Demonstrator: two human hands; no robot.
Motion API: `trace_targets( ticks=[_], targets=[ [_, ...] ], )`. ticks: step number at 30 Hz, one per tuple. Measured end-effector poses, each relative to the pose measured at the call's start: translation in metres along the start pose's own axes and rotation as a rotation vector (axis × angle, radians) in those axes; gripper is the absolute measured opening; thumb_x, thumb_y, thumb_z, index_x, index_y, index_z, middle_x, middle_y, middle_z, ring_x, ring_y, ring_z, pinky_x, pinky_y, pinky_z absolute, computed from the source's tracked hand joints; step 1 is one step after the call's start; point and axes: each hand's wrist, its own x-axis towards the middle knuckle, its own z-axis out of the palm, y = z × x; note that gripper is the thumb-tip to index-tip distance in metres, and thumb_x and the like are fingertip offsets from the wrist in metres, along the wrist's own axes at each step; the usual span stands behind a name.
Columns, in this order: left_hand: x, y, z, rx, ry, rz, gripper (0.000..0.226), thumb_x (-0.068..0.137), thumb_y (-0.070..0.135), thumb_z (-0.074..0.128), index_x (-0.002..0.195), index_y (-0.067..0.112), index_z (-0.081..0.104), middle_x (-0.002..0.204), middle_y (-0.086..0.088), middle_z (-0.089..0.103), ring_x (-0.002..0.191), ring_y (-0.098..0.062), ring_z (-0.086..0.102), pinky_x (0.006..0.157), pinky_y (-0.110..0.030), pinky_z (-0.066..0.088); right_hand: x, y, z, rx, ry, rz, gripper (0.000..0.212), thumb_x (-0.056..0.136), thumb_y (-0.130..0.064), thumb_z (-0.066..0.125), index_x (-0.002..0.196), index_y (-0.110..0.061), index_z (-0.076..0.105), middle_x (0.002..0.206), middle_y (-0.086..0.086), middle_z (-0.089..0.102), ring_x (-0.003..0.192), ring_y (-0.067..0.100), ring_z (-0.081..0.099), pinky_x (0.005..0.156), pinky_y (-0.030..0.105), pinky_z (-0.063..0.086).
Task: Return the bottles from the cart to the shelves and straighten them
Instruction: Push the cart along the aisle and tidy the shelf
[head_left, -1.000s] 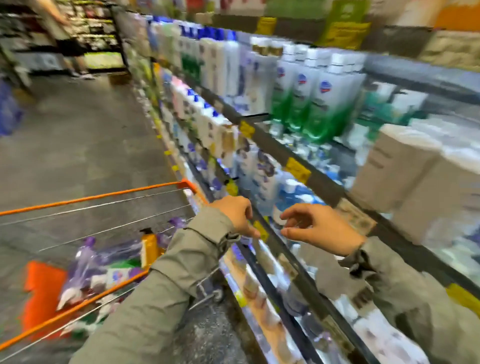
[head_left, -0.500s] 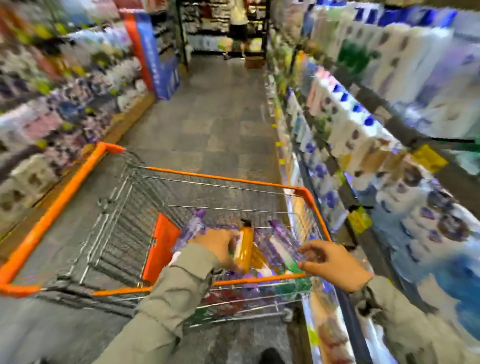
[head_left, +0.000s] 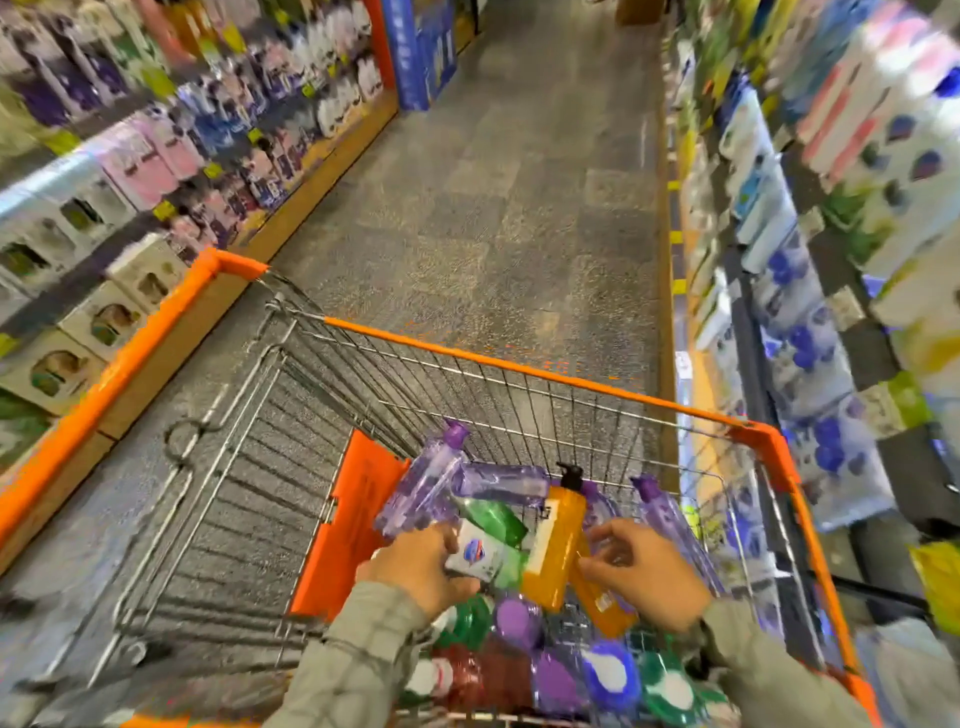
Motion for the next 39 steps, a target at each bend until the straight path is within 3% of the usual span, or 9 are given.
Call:
trace_targets(
  ticks=[6,13,16,20,23,26,31,34,39],
  targets=[
    [0.089,-0.008,0.010,0.001,0.100,-0.063,0.044,0.083,0.048,0.063,0.121,0.032,0.049,0.126,0.003,0.057,0.120,-0.019,0.053,0.096,-0.032,0.044,0.096,0.029,0.030,-0.039,-0.080,0.111,0.025,0.083,-0.022,0.071,0.101,-0.020,0.053,0.084,-0.002,0.058,0.081,0.016,0.056,0.073,0.025,0.044],
    [0.158,-0.014,0.061,0.056,0.066,-0.105,0.051,0.083,0.050,0.060,0.127,0.034,0.042,0.131,0.004,0.051,0.124,-0.020,0.048,0.097,-0.034,0.044,0.164,0.076,0.084,-0.053,-0.068,0.189,0.020,0.083,-0.012,0.070,0.086,-0.022,0.052,0.072,-0.002,0.051,0.071,0.016,0.050,0.072,0.030,0.042],
    [0.179,-0.029,0.062,0.088,0.174,-0.149,0.062,0.086,0.050,0.057,0.137,0.030,0.028,0.136,0.000,0.040,0.128,-0.024,0.042,0.097,-0.037,0.042,0.176,0.098,0.099,-0.030,-0.021,0.236,0.031,0.082,-0.009,0.070,0.074,-0.027,0.046,0.070,0.002,0.053,0.066,0.018,0.050,0.070,0.034,0.044],
    [0.215,-0.057,0.057,0.132,0.352,-0.203,0.081,0.080,0.051,0.064,0.143,0.017,0.026,0.137,-0.011,0.033,0.123,-0.032,0.037,0.095,-0.041,0.037,0.181,0.112,0.109,-0.033,0.064,0.262,0.043,0.077,-0.018,0.077,0.072,-0.027,0.036,0.072,-0.004,0.045,0.072,0.021,0.047,0.062,0.030,0.027],
    [0.237,-0.077,0.066,0.042,0.445,-0.201,0.089,0.065,0.036,0.082,0.137,0.001,0.041,0.130,-0.027,0.042,0.113,-0.045,0.043,0.092,-0.051,0.038,0.181,0.121,0.115,0.003,0.064,0.340,0.034,0.078,-0.025,0.076,0.095,-0.016,0.048,0.093,0.003,0.052,0.094,0.024,0.051,0.076,0.029,0.035],
    [0.242,-0.082,0.086,0.039,0.444,-0.185,0.098,0.064,0.029,0.084,0.141,-0.003,0.032,0.136,-0.032,0.037,0.119,-0.049,0.040,0.098,-0.053,0.033,0.181,0.134,0.121,0.039,0.116,0.422,0.075,0.074,-0.032,0.078,0.128,0.001,0.038,0.124,0.017,0.049,0.118,0.032,0.048,0.097,0.041,0.041],
    [0.251,-0.087,0.093,0.018,0.543,-0.161,0.088,0.067,0.024,0.083,0.135,-0.005,0.037,0.129,-0.030,0.043,0.119,-0.047,0.040,0.100,-0.051,0.030,0.187,0.141,0.131,0.259,0.201,0.524,0.083,0.069,-0.034,0.082,0.126,-0.014,0.025,0.133,0.017,0.045,0.116,0.034,0.051,0.100,0.050,0.043],
    [0.266,-0.093,0.081,-0.112,0.561,-0.161,0.081,0.062,0.018,0.086,0.125,-0.007,0.041,0.118,-0.029,0.048,0.112,-0.045,0.045,0.097,-0.050,0.035,0.194,0.141,0.135,0.302,0.197,0.550,0.092,0.068,-0.033,0.084,0.133,-0.008,0.023,0.136,0.017,0.046,0.121,0.034,0.049,0.104,0.049,0.040],
    [0.281,-0.107,0.077,-0.218,0.412,-0.218,0.092,0.065,0.031,0.085,0.137,0.005,0.034,0.127,-0.023,0.049,0.119,-0.039,0.048,0.100,-0.047,0.040,0.202,0.142,0.133,0.258,0.162,0.571,0.090,0.071,-0.035,0.082,0.132,-0.001,0.025,0.135,0.018,0.045,0.122,0.033,0.047,0.104,0.042,0.039]
  ],
)
